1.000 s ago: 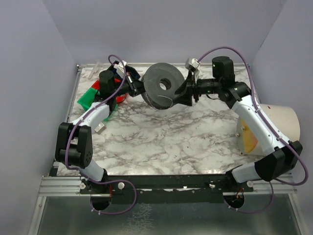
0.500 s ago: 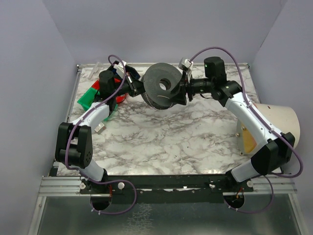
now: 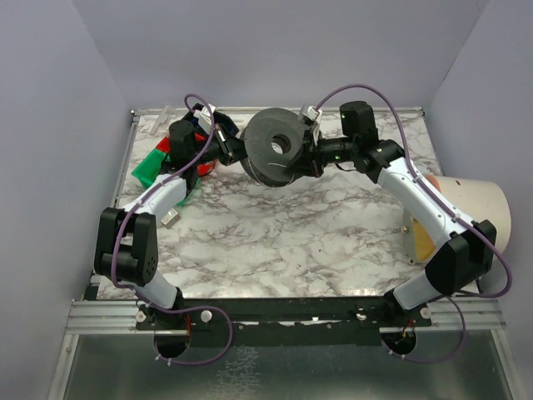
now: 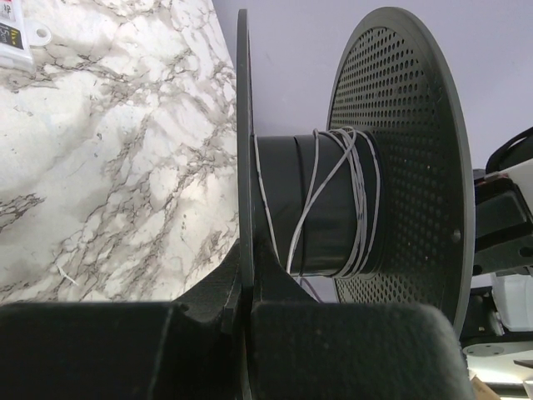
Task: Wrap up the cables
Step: Wrap the cable around the cable reel.
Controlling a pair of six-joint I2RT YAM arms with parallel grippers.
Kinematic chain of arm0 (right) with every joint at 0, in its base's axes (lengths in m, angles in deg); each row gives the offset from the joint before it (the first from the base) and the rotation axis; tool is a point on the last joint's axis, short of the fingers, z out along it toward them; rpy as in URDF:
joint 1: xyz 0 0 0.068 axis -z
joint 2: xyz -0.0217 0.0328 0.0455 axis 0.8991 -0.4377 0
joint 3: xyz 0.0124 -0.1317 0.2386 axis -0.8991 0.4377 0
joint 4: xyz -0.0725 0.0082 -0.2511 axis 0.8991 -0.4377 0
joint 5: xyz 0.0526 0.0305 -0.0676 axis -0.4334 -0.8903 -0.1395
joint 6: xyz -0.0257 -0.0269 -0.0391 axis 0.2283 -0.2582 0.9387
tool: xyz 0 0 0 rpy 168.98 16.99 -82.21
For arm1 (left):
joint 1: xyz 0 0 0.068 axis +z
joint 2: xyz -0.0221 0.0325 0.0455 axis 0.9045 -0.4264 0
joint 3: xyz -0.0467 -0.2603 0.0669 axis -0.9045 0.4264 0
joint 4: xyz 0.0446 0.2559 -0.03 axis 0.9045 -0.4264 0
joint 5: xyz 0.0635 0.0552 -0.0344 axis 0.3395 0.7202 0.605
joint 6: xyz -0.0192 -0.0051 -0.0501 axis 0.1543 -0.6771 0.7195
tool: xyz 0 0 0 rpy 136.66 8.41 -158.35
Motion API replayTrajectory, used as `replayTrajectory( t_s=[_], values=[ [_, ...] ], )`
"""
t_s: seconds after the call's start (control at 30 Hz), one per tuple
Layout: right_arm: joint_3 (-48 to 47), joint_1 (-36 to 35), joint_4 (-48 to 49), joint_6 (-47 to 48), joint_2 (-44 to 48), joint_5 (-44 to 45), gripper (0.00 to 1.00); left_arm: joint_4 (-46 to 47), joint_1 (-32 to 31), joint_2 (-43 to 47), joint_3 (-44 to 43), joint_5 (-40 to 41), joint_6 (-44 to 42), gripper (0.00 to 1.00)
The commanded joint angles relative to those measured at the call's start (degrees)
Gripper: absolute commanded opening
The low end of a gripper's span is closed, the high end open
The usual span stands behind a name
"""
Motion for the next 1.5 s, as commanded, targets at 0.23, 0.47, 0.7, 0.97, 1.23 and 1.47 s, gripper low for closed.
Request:
replayTrajectory(
  t_s=[0.23,0.47,0.7,0.97,1.23,1.47],
  values=[
    [4.91,4.13,1.43,-5.21,4.46,5.91,0.00,4.78,-0.35,0.62,0.07,-1.80,-0.12,0.00],
    [9.74,7.96,3.01,-8.74,9.52,10.41,0.00,6.02,-0.35,0.11,-0.62,-2.56,0.08,0.00],
    [10.38,13.32,4.20,-12.31,10.46,13.14,0.00,6.54,-0.35,0.33,-0.72,-3.30,0.32,0.00],
    [10.98,17.60,5.30,-15.52,11.44,14.52,0.00,7.55,-0.18,0.43,-0.80,-2.93,1.23,0.00],
    [12.35,18.61,8.36,-20.38,10.90,18.92,0.00,11.91,-0.18,0.36,0.06,-4.18,3.50,0.00],
    [15.51,22.57,17.60,-32.23,10.20,14.17,0.00,18.07,-0.35,0.53,1.39,-5.43,6.93,0.00]
  ],
)
